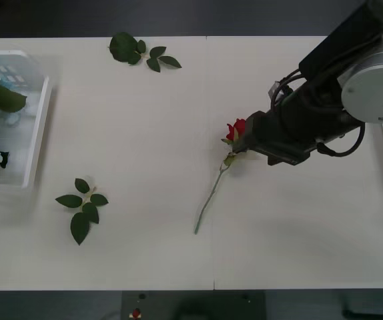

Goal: Put the red flowers into the right box and the blue flowers into the left box

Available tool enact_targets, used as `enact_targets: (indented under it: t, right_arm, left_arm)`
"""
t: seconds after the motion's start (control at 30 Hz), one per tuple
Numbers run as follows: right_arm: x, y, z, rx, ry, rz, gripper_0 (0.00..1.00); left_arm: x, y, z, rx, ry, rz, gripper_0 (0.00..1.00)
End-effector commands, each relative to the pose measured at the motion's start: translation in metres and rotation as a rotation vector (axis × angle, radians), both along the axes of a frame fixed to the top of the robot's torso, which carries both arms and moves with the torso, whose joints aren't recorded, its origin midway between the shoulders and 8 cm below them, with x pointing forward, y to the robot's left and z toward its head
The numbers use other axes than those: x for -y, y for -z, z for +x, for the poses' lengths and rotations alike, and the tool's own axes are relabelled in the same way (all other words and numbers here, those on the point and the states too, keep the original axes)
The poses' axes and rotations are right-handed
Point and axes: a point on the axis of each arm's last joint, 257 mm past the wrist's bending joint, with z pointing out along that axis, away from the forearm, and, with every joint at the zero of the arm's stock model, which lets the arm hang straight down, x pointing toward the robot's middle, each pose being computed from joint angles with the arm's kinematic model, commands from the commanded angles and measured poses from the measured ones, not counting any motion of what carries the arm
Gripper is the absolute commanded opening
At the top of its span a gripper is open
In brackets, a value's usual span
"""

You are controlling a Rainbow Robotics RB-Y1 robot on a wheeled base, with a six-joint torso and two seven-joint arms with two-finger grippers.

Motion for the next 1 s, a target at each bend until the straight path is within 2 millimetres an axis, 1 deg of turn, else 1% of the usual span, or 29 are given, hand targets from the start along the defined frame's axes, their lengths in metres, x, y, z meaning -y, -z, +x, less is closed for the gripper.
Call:
enact_targets:
  t: [0.03,0.07,0.13,0.17,0.23,0.27,0.37,0.4,0.43,0.47,0.57,0.6,0.67,0.73,0.77,0.87,1.0]
  right_arm:
    - [-0.017,-0.009,0.015,0.01,0.077,-0.027,0.78]
    - [-0.017,-0.008,0.017,0.011,0.088,-0.035,0.78]
    - [-0.02,-0.002,0.024,0.027,0.124,-0.063,0.78]
    - [-0.02,0.0,0.025,0.022,0.137,-0.069,0.78]
    - [-0.023,0.006,0.029,0.021,0.167,-0.093,0.8]
    - [-0.022,0.008,0.03,0.024,0.172,-0.106,0.8]
    - [-0.021,0.018,0.037,0.018,0.207,-0.146,0.82]
    - [-0.021,0.02,0.039,0.016,0.214,-0.15,0.82]
    - [-0.02,0.024,0.041,0.01,0.227,-0.164,0.82]
    - [-0.022,0.025,0.043,0.009,0.233,-0.166,0.83]
    - [-0.022,0.036,0.053,0.01,0.263,-0.19,0.82]
    - [-0.022,0.037,0.055,0.013,0.266,-0.194,0.83]
    - [-0.023,0.042,0.06,0.018,0.275,-0.203,0.83]
    - [-0.023,0.048,0.064,0.021,0.28,-0.215,0.83]
    - [-0.023,0.05,0.065,0.023,0.281,-0.219,0.83]
    - [-0.024,0.06,0.071,0.033,0.283,-0.236,0.83]
    - [-0.024,0.077,0.079,0.049,0.282,-0.264,0.83]
  left_arm:
    - [0.022,-0.03,-0.002,0.012,0.101,-0.061,1.0]
    - [0.029,-0.03,-0.004,0.008,0.121,-0.081,1.0]
    - [0.06,-0.037,-0.006,-0.004,0.228,-0.115,1.0]
    - [0.068,-0.039,-0.008,-0.01,0.26,-0.114,1.0]
    - [0.1,-0.05,-0.014,-0.02,0.362,-0.147,1.0]
    - [0.107,-0.054,-0.015,-0.017,0.385,-0.156,1.0]
    - [0.147,-0.07,-0.025,-0.015,0.517,-0.236,1.0]
    - [0.153,-0.072,-0.027,-0.014,0.539,-0.252,1.0]
    - [0.17,-0.073,-0.032,-0.026,0.595,-0.28,1.0]
    - [0.179,-0.072,-0.035,-0.035,0.624,-0.294,1.0]
    - [0.231,-0.069,-0.041,-0.067,0.767,-0.365,1.0]
    - [0.238,-0.068,-0.04,-0.068,0.782,-0.374,1.0]
    - [0.26,-0.064,-0.036,-0.077,0.826,-0.391,1.0]
    - [0.277,-0.06,-0.032,-0.083,0.855,-0.393,1.0]
    - [0.282,-0.059,-0.03,-0.086,0.862,-0.39,1.0]
    - [0.303,-0.057,-0.023,-0.088,0.895,-0.39,1.0]
    - [0.326,-0.057,-0.013,-0.075,0.923,-0.391,1.0]
